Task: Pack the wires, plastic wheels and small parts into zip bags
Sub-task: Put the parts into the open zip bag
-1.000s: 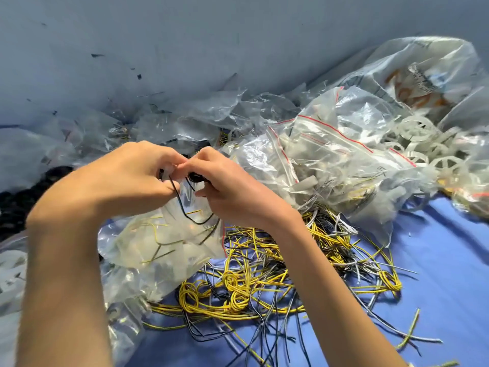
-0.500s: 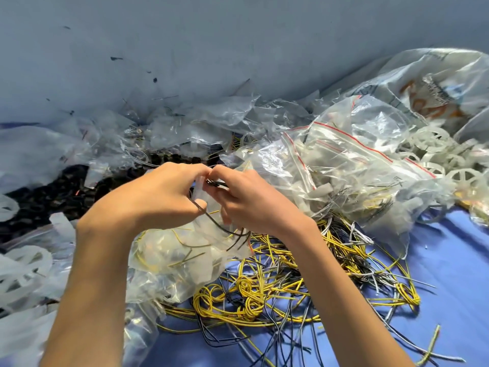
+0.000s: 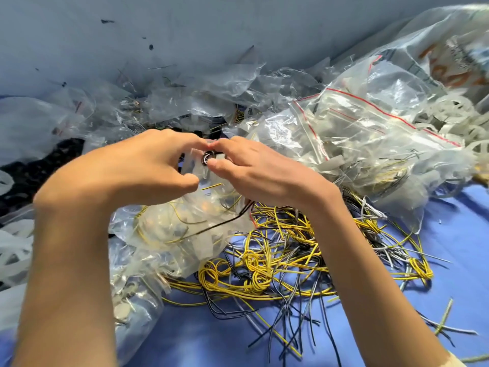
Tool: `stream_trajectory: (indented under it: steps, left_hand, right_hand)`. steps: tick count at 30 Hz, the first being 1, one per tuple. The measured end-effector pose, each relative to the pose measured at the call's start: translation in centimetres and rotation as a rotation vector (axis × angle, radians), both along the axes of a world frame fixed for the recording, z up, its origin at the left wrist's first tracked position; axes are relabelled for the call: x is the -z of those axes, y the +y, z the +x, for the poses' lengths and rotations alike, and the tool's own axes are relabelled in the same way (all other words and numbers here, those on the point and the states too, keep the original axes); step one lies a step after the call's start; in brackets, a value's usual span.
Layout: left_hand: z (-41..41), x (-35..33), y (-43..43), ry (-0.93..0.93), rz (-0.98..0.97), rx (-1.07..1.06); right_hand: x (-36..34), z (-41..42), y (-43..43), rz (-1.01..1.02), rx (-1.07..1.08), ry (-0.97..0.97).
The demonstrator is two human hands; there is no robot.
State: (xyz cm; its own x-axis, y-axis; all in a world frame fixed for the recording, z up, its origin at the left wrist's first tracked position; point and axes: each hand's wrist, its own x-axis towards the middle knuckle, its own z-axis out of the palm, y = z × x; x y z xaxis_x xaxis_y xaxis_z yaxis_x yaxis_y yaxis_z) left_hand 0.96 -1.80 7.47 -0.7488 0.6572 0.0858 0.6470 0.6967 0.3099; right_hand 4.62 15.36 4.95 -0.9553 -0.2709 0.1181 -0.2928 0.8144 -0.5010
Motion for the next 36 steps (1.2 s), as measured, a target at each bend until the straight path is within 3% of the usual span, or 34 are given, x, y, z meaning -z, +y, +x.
stream_trajectory:
  steps: [7,11,21,29,36]
  left_hand:
    - [-0.5,0.2,-0.7,-0.047,-0.042,-0.075]
    - [-0.3,0.3,-0.2,-0.042,-0.032,-0.05]
    - [-0.3,0.6,0.2,-0.004,-0.014,-0.077]
    - [-0.4,0.9,0.8,0.026,-0.031,-0.079]
    - [-0.5,1.1,1.3,0.018,-0.055,-0.087]
  right_hand:
    - [0.0,-0.5,0.0,0.035,-0.004,0.161]
    - [-0.1,-0.5,-0.1,-0.009,0.067,0.166]
    - [-0.2,-0.4,-0.7,0.189,0.032,0.119]
    - [-0.2,-0.7,0.6,0.047,0.009,0.111]
    - [-0.3,-0.7,1.1,0.082,0.019,0.102]
